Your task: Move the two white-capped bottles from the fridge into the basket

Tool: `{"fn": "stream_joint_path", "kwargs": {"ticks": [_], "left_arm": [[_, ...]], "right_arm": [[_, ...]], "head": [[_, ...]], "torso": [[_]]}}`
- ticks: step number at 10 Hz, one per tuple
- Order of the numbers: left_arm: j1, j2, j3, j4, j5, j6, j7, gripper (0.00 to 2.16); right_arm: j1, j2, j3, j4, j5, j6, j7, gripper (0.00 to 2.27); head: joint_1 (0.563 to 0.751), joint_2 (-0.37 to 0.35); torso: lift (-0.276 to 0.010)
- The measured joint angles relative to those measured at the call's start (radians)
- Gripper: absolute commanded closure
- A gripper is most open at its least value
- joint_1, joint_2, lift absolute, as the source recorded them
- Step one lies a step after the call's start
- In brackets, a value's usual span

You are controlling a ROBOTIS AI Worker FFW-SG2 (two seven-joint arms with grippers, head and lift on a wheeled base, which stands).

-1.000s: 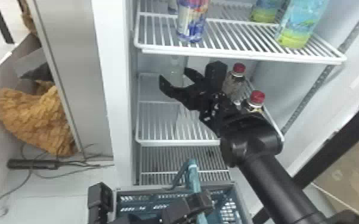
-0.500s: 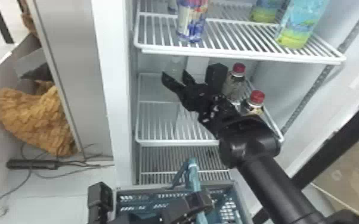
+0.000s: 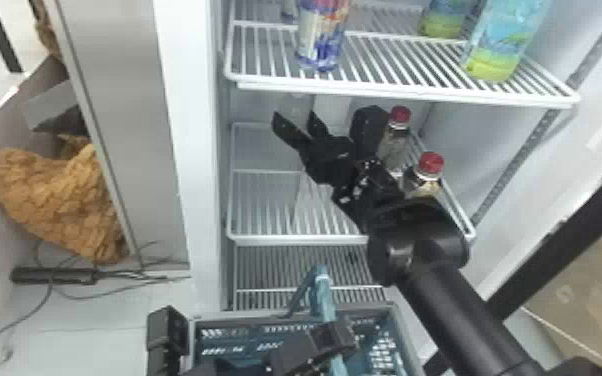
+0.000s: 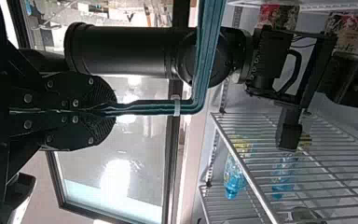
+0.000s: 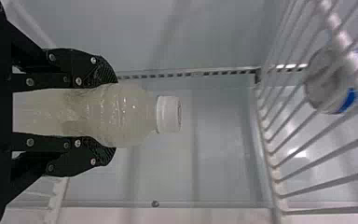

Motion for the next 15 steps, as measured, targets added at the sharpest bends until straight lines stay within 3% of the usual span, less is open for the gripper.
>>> {"fn": "stream_joint_path", "kwargs": {"ticks": [4,10,15], "left_arm": [[0.011,0.001,0.006,0.000,0.002,-0.002,-0.002,1.12],[0.019,-0.001,0.012,0.000,0.002,-0.002,-0.005,1.12],[0.022,-0.001,0.014,0.000,0.002,-0.002,-0.006,1.12]], "right_arm": [[0.140,-0.010,-0.072,-0.184,-0.005,0.005,0.038,0.87],[0.432,-0.025,-0.249,-0.657,0.091,0.238,0.085,0.87],[0.600,-0.031,-0.314,-0.888,0.090,0.330,0.099,0.87]], "head": [[0.695,-0.191],[0.695,-0.257],[0.695,-0.288]], "torso": [[-0.260],[-0.260],[-0.260]]}}
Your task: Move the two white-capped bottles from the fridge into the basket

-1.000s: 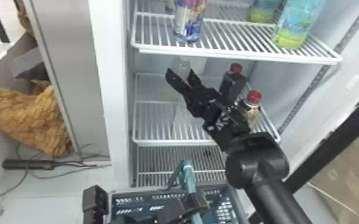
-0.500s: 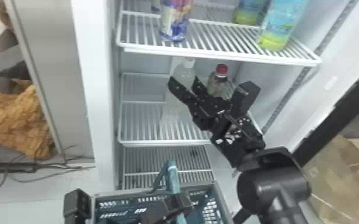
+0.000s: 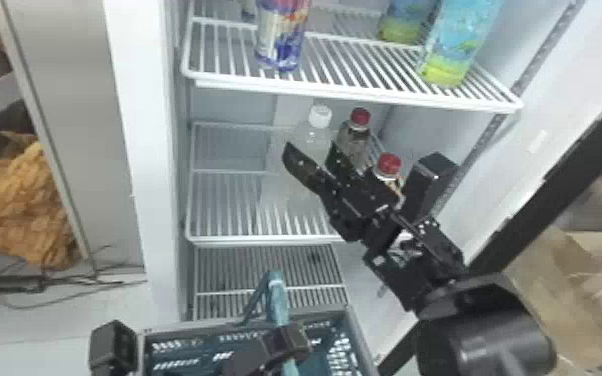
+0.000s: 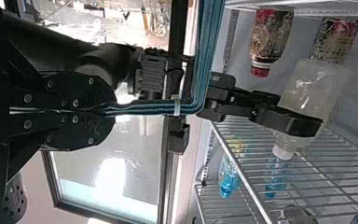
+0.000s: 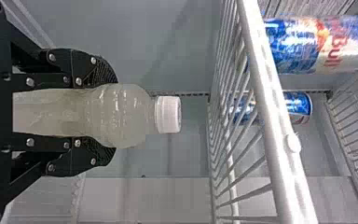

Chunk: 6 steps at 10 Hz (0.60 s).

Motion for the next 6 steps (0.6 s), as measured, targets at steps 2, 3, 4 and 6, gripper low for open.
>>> {"fn": "stream_joint_path", "kwargs": {"ticks": [2,3,4,6], "left_arm": [[0.000,0.000,0.002,0.000,0.000,0.000,0.000,1.12],[0.000,0.001,0.002,0.000,0.000,0.000,0.000,1.12],[0.002,0.001,0.003,0.000,0.000,0.000,0.000,1.12],[0.005,0.003,0.004,0.000,0.000,0.000,0.000,1.12]], "right_arm": [[0.062,0.005,-0.024,-0.066,-0.005,0.020,0.009,0.87],[0.098,0.009,-0.036,-0.108,-0.005,0.027,0.010,0.87],[0.140,0.015,-0.050,-0.157,-0.006,0.035,0.011,0.87],[0.225,0.024,-0.073,-0.248,-0.012,0.045,0.011,0.87]], "head": [[0.695,-0.298],[0.695,-0.304],[0.695,-0.312],[0.695,-0.326]], "torso": [[-0.260],[-0.260],[-0.260],[-0.260]]}}
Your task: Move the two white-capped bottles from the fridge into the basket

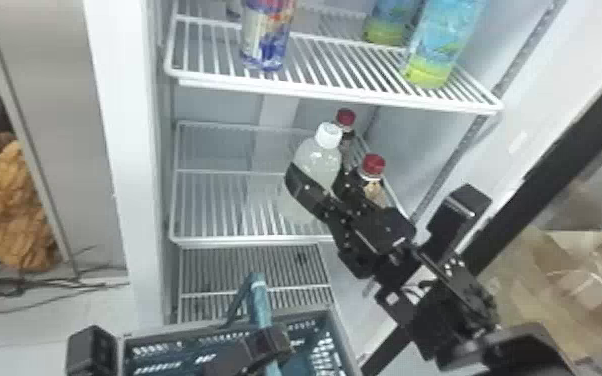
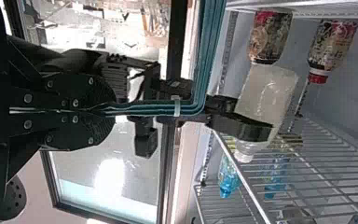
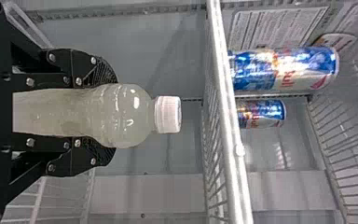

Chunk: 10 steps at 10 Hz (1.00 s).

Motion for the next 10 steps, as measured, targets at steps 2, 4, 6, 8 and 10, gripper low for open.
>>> {"fn": "stream_joint_path", "kwargs": {"ticks": [2,4,6,8,10], "left_arm": [[0.001,0.002,0.001,0.000,0.000,0.000,0.000,1.12],[0.004,0.003,0.004,0.000,0.000,0.000,0.000,1.12],[0.006,0.003,0.006,0.000,0.000,0.000,0.000,1.12],[0.006,0.003,0.006,0.000,-0.001,0.000,0.000,1.12],[0.007,0.003,0.006,0.000,-0.001,0.000,0.000,1.12]], "right_arm": [[0.087,0.002,-0.017,-0.092,-0.013,0.019,0.000,0.87],[0.178,0.004,-0.042,-0.191,-0.022,0.070,0.002,0.87],[0.269,0.009,-0.064,-0.287,-0.032,0.135,0.003,0.87],[0.328,0.017,-0.087,-0.350,-0.037,0.193,0.003,0.87],[0.369,0.032,-0.130,-0.403,-0.045,0.270,0.008,0.87]], "head": [[0.695,-0.333],[0.695,-0.345],[0.695,-0.350],[0.695,-0.350],[0.695,-0.350]], "torso": [[-0.260],[-0.260],[-0.260],[-0.260],[-0.260]]}}
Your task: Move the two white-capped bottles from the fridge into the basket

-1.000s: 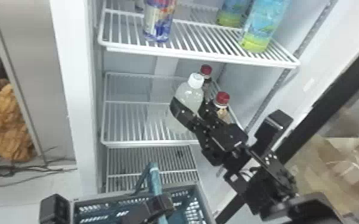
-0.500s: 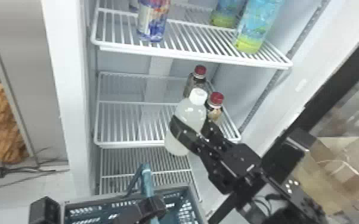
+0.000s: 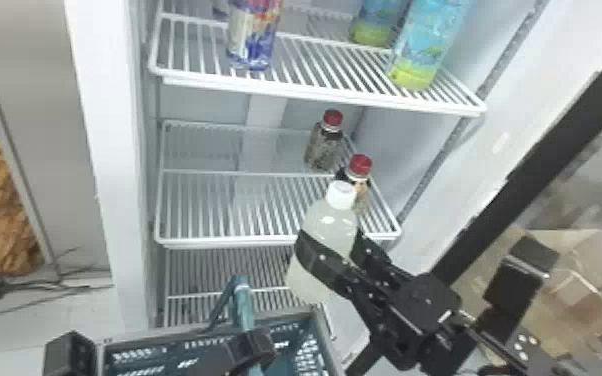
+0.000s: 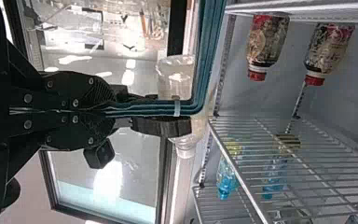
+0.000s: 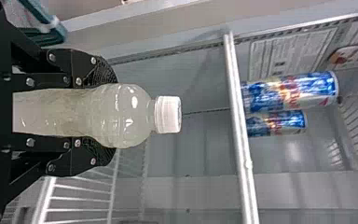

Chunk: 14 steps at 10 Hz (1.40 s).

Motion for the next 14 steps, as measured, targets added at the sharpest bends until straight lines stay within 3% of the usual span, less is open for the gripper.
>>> {"fn": "stream_joint_path", "kwargs": {"ticks": [7,10,14], "left_arm": [[0.001,0.000,0.002,0.000,-0.001,0.000,0.000,1.12],[0.001,0.000,0.002,0.000,-0.001,0.000,0.000,1.12],[0.001,0.000,0.002,0.000,-0.001,0.000,0.000,1.12]], "right_arm": [[0.050,0.001,-0.016,-0.127,-0.074,0.377,0.007,0.87],[0.061,0.005,-0.037,-0.187,-0.126,0.567,-0.039,0.87],[0.068,0.008,-0.051,-0.197,-0.174,0.658,-0.075,0.71]], "head": [[0.695,-0.350],[0.695,-0.350],[0.695,-0.350]], "torso": [[-0.260],[-0.260],[-0.260]]}}
